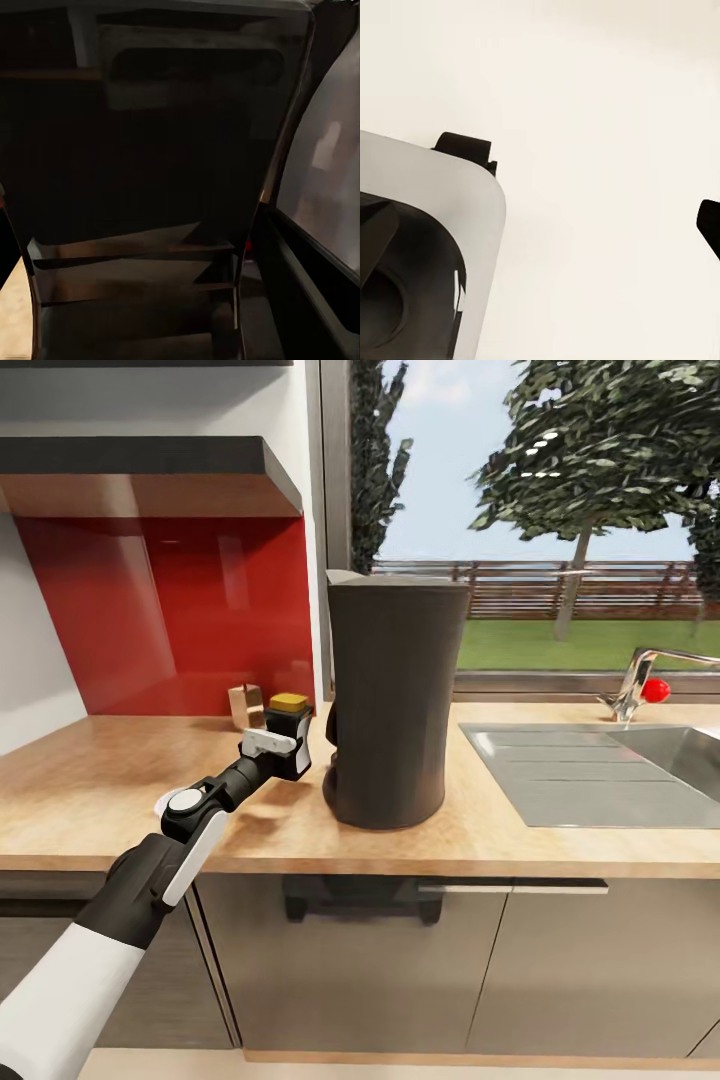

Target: Set up a coffee station on the kitchen countertop: keep the coffee maker on the countertop, move the bottle of coffee from the kitchen shelf to the counter next to the coffee maker, place a paper coffee filter on top of the coffee maker, put the saucer next to the coffee maker with the coffee cup on the saucer, and place the electric kettle next to the coffee maker.

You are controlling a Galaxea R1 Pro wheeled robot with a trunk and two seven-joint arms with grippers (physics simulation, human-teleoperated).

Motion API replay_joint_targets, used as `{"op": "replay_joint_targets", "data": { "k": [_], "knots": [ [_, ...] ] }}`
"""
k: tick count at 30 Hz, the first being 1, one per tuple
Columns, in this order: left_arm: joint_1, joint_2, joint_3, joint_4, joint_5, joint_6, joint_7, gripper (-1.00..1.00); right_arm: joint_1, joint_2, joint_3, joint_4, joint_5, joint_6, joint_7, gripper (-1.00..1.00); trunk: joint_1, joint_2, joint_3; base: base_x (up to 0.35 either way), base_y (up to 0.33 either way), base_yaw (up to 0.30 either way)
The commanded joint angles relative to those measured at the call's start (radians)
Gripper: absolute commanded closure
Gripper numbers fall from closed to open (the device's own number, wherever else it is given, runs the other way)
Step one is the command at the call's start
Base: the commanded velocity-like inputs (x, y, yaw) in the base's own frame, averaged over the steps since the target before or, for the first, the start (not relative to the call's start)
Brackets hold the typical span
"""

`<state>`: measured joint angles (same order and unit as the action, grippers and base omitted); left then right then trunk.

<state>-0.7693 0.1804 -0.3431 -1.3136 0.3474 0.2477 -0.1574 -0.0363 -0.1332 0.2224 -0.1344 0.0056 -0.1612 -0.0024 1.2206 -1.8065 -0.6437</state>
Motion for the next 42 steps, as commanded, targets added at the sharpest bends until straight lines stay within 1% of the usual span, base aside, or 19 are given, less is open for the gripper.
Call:
{"op": "replay_joint_targets", "data": {
  "k": [1,3,5,12,38,42],
  "knots": [
    [-0.001,0.001,-0.001,-0.001,0.009,0.006,-0.001,1.0,-0.001,0.0,0.003,0.001,0.001,-0.003,0.0,-1.0,0.0,0.0,-0.001,0.0,0.0,0.0],
    [-0.001,0.001,-0.001,-0.001,0.009,0.006,-0.001,1.0,-0.001,0.0,0.003,0.001,0.001,-0.003,0.0,-1.0,0.0,0.0,-0.001,0.0,0.0,0.0],
    [-0.001,0.001,-0.001,0.0,0.009,0.006,-0.001,1.0,-0.001,0.0,0.003,0.001,0.001,-0.003,0.0,-1.0,0.008,-0.014,-0.007,0.0,0.0,0.0],
    [-0.001,0.001,-0.001,-0.001,0.009,0.007,-0.001,1.0,-0.001,0.0,0.003,0.0,0.001,-0.003,0.0,-1.0,0.008,-0.014,-0.011,0.0,0.0,0.0],
    [-0.001,0.001,-0.001,0.0,0.009,0.007,-0.001,1.0,-0.001,0.0,0.003,0.001,0.001,-0.003,0.001,-1.0,0.008,-0.014,-0.051,0.0,0.0,0.0],
    [-0.001,0.001,-0.001,0.001,0.009,0.007,-0.001,1.0,-0.001,0.0,0.003,0.001,0.001,-0.003,0.001,-1.0,0.008,-0.014,-0.053,0.0,0.0,0.0]
  ]
}}
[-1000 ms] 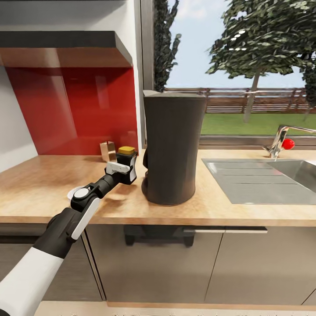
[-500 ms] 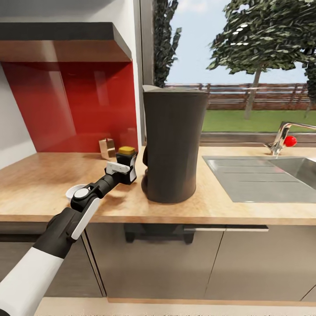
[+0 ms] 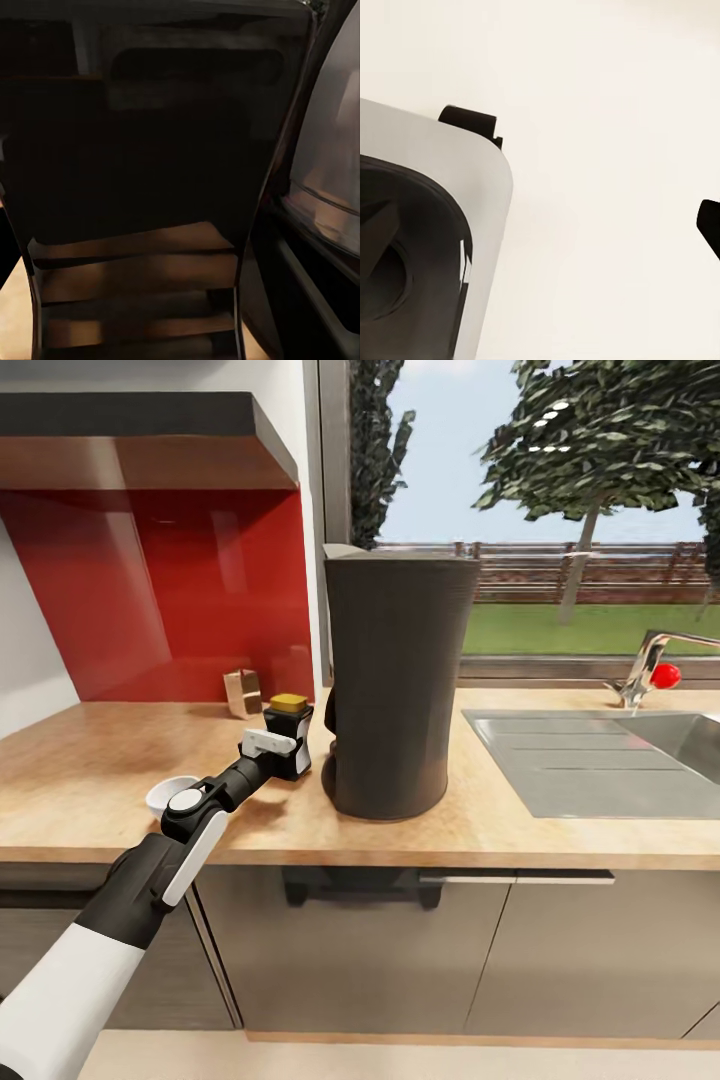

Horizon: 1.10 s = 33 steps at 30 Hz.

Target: Set up a coffee station on the kitchen countertop: keep the coffee maker on the countertop, move the bottle of coffee from the kitchen shelf to the counter next to the coffee maker, place a paper coffee filter on top of the coffee maker, put the saucer next to the coffee maker with the coffee cup on the saucer, and place the electric kettle next to the coffee maker.

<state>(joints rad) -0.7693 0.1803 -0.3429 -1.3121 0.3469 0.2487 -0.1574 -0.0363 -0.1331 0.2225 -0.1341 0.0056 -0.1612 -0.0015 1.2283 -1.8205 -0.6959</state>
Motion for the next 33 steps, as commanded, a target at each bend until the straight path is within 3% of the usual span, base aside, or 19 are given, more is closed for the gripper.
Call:
{"op": "replay_joint_targets", "data": {
  "k": [1,33],
  "knots": [
    [-0.001,0.001,-0.001,-0.001,0.009,0.006,-0.001,1.0,-0.001,0.0,0.003,0.001,0.001,-0.003,0.0,-1.0,0.0,0.0,-0.001,0.0,0.0,0.0],
    [-0.001,0.001,0.0,-0.003,0.009,0.007,-0.001,1.0,-0.001,0.0,0.003,0.0,0.001,-0.003,-0.001,-1.0,0.0,0.0,-0.02,0.0,0.0,0.0]
  ]
}}
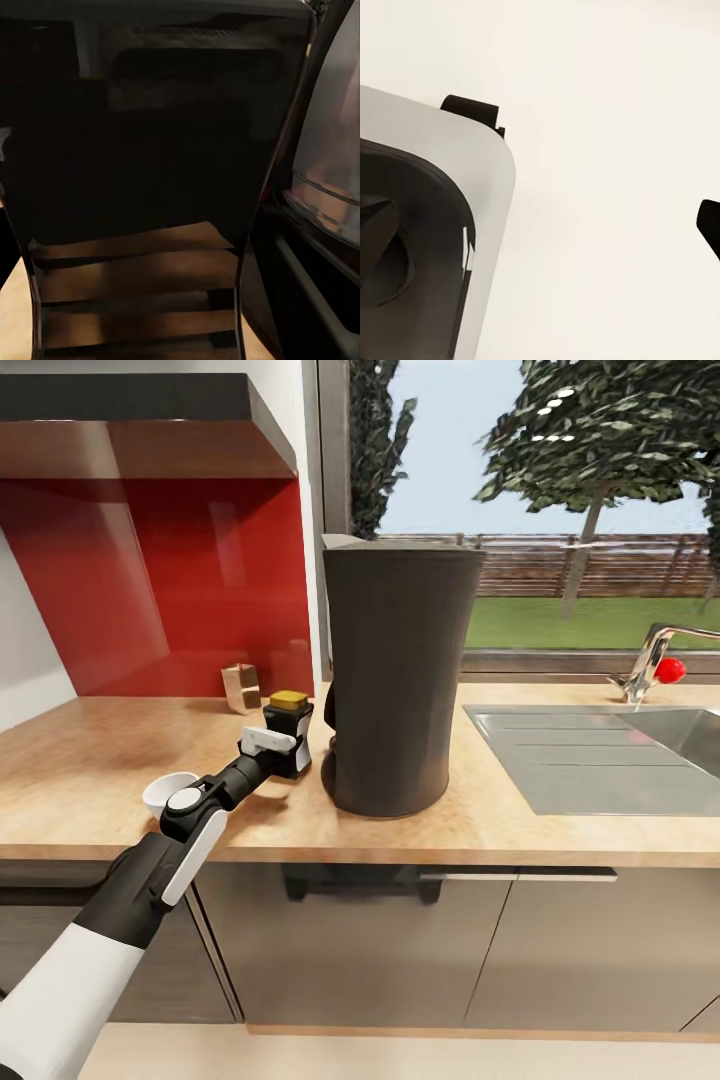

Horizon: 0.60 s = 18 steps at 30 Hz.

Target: Set up a coffee station on the kitchen countertop: keep the coffee maker on the countertop, move the bottle of coffee from the kitchen shelf to the counter next to the coffee maker, place a paper coffee filter on top of the coffee maker, put the saucer next to the coffee maker with the coffee cup on the saucer, and place the electric kettle next to the coffee maker.

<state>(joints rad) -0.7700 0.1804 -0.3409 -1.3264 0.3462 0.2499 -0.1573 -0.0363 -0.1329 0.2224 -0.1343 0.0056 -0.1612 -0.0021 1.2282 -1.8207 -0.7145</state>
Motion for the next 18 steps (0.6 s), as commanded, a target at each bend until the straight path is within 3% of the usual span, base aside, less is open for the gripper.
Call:
{"op": "replay_joint_targets", "data": {
  "k": [1,5,6,18],
  "knots": [
    [0.0,0.001,-0.002,0.012,0.01,0.006,-0.001,1.0,0.0,0.0,0.003,0.001,0.001,-0.003,0.0,-1.0,0.0,0.0,-0.001,0.0,0.0,0.0],
    [0.0,0.001,-0.002,0.011,0.01,0.006,-0.002,1.0,0.0,0.0,0.003,0.0,0.001,-0.003,0.0,-1.0,0.0,0.0,-0.001,0.0,0.0,0.0],
    [0.0,0.001,-0.002,0.012,0.01,0.006,-0.002,-1.0,0.0,0.0,0.003,0.0,0.001,-0.003,0.0,-1.0,0.0,0.0,-0.001,0.0,0.0,0.0],
    [0.0,0.001,-0.001,0.012,0.01,0.008,-0.002,-1.0,0.0,0.0,0.003,0.0,0.001,-0.003,0.0,-1.0,0.0,0.0,-0.001,0.0,0.0,0.0]
  ]
}}
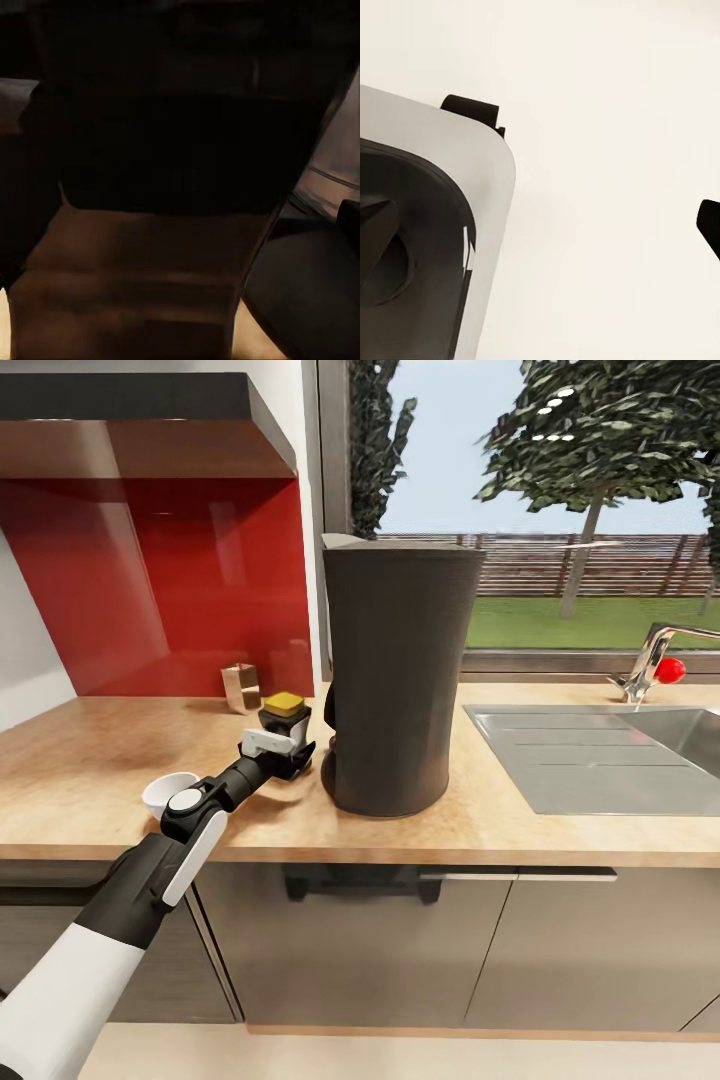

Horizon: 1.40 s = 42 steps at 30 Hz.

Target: Set up a coffee station on the kitchen countertop: keep the coffee maker on the countertop, move the bottle of coffee from the kitchen shelf to the counter next to the coffee maker, place a paper coffee filter on top of the coffee maker, put the saucer next to the coffee maker with the coffee cup on the saucer, and place the electric kettle next to the coffee maker.

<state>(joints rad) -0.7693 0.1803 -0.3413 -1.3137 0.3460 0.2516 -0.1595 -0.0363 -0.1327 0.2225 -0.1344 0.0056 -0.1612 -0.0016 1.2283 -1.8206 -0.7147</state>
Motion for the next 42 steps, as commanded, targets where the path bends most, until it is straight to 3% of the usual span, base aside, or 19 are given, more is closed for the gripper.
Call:
{"op": "replay_joint_targets", "data": {
  "k": [1,15,30,42],
  "knots": [
    [-0.001,0.001,-0.001,-0.001,0.01,0.006,0.0,-1.0,-0.001,0.0,0.003,0.001,0.001,-0.003,0.0,-1.0,0.0,0.0,-0.001,0.0,0.0,0.0],
    [-0.001,0.001,-0.001,-0.002,0.01,0.006,0.0,-1.0,-0.001,0.0,0.003,0.001,0.001,-0.003,0.0,-1.0,0.0,0.0,-0.001,-0.011,0.0,0.0],
    [-0.001,0.001,-0.001,-0.002,0.01,0.006,0.0,-1.0,-0.001,0.0,0.003,0.001,0.001,-0.003,0.0,-1.0,0.0,0.0,-0.001,-0.296,0.0,0.0],
    [-0.001,0.001,-0.001,-0.005,0.012,0.007,-0.004,-1.0,-0.001,0.0,0.003,0.001,0.001,-0.003,0.0,-1.0,0.0,0.0,-0.001,-0.157,0.0,0.0]
  ]
}}
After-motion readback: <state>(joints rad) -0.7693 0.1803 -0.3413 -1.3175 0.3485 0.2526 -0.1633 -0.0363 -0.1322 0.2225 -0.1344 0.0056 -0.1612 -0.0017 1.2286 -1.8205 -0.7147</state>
